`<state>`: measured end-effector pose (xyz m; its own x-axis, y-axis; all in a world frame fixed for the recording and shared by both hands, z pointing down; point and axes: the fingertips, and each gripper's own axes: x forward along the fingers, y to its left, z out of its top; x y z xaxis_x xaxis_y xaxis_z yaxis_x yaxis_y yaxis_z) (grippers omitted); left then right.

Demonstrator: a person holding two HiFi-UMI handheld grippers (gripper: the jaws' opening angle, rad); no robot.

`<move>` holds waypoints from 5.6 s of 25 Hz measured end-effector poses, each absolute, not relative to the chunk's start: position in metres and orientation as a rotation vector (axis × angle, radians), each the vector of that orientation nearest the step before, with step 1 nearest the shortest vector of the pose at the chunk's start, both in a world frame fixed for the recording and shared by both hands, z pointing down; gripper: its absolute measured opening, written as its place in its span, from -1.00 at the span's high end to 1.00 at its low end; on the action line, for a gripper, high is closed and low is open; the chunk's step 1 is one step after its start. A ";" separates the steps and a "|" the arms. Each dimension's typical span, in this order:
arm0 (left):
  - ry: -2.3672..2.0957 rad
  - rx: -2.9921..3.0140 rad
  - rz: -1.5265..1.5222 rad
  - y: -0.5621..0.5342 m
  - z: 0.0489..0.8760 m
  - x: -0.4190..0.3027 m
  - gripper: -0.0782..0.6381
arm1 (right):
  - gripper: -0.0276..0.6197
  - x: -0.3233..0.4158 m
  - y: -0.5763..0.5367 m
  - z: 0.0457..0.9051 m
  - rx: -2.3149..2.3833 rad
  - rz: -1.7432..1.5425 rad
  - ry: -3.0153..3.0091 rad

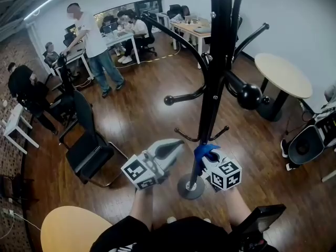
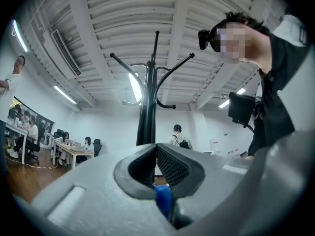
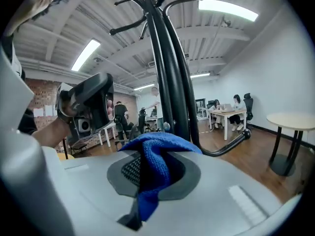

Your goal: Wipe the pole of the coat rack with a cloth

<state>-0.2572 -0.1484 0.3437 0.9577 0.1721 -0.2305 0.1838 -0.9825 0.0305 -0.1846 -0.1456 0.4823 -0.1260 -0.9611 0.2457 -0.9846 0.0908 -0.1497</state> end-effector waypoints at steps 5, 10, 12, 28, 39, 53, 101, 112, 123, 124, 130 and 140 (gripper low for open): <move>0.303 3.096 -0.359 -0.144 0.333 -0.250 0.78 | 0.85 -0.169 -0.148 0.391 2.115 0.160 -2.389; 0.379 3.124 -0.429 -0.134 0.320 -0.265 0.78 | 0.85 -0.186 -0.155 0.264 2.107 -0.271 -2.389; 0.388 3.133 -0.440 -0.132 0.312 -0.268 0.78 | 0.85 -0.187 -0.146 0.206 2.154 -0.435 -2.373; 0.397 3.156 -0.520 -0.109 0.266 -0.284 0.78 | 0.85 -0.307 -0.029 0.053 1.850 -1.026 -2.534; 0.350 3.117 -0.486 -0.115 0.279 -0.287 0.78 | 0.85 -0.197 -0.135 0.164 2.175 -0.517 -2.305; 0.342 3.108 -0.406 -0.131 0.301 -0.272 0.78 | 0.85 -0.185 -0.137 0.488 2.116 0.514 -2.320; 0.373 3.129 -0.445 -0.132 0.294 -0.273 0.78 | 0.85 -0.174 -0.136 0.245 2.345 -0.365 -2.310; 0.414 3.110 -0.362 -0.129 0.312 -0.268 0.78 | 0.85 -0.188 -0.120 0.487 2.169 0.581 -2.213; 0.401 3.093 -0.328 -0.137 0.324 -0.267 0.78 | 0.85 -0.165 -0.133 0.448 2.385 0.379 -2.134; 0.401 3.094 -0.324 -0.134 0.325 -0.270 0.78 | 0.85 -0.165 -0.134 0.423 2.413 0.280 -2.151; 0.430 3.104 -0.356 -0.116 0.320 -0.275 0.78 | 0.85 -0.171 -0.125 0.259 2.424 -0.196 -2.294; 0.449 3.115 -0.442 -0.120 0.298 -0.273 0.78 | 0.85 -0.284 -0.052 0.068 2.076 -0.955 -2.517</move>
